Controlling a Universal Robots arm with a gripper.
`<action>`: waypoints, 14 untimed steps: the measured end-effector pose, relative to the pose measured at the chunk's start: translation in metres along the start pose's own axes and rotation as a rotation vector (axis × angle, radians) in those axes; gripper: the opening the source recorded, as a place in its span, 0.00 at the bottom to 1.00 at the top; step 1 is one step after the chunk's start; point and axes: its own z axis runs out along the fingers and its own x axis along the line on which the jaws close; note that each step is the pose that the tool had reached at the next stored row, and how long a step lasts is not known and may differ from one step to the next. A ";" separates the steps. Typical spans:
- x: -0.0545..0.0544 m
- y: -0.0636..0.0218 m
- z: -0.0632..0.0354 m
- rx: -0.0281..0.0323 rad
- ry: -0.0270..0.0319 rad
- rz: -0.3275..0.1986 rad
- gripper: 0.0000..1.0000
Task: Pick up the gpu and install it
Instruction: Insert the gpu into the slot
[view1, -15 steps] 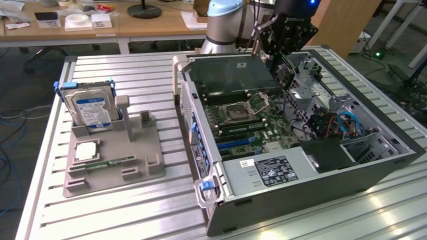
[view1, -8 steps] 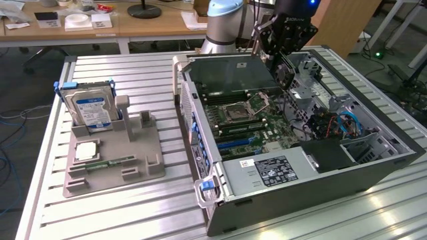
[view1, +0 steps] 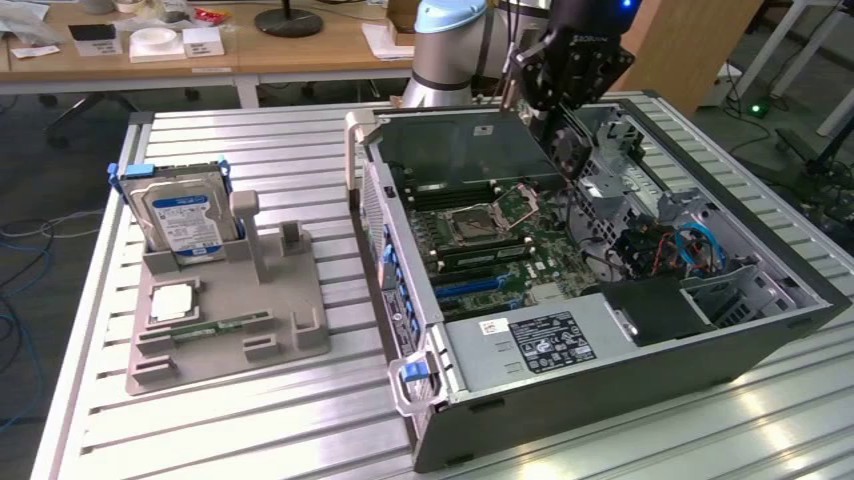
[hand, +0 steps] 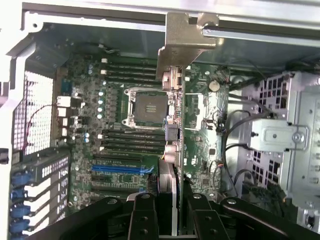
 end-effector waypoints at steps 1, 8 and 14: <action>0.000 0.0000 0.0000 -0.0004 0.0006 -0.018 0.27; 0.000 0.0000 0.0000 -0.0020 0.0054 -0.145 0.27; 0.000 -0.0001 0.0002 -0.0023 0.0093 -0.251 0.27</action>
